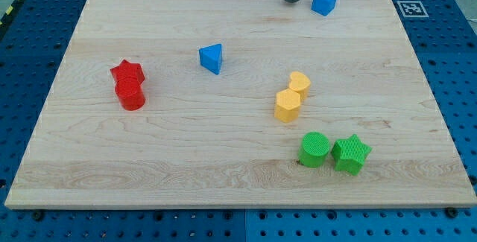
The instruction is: Slide the blue cube to the top right
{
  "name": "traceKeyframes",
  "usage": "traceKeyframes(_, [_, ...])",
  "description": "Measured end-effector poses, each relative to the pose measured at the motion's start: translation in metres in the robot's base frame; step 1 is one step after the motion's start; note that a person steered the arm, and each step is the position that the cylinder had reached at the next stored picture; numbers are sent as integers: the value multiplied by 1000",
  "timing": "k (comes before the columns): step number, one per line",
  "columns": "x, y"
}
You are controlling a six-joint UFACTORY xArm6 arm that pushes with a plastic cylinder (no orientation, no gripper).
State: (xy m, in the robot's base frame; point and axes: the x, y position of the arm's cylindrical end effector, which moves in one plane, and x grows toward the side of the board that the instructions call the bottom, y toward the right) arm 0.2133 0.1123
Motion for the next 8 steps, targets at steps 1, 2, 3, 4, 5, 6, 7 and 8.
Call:
traceKeyframes(1, [-2, 31])
traceKeyframes(2, [-2, 50])
traceKeyframes(3, [-2, 47])
traceKeyframes(4, [-2, 14])
traceKeyframes(5, [1, 7])
traceKeyframes(6, [12, 7])
traceKeyframes(7, [19, 9])
traceKeyframes(8, [24, 26])
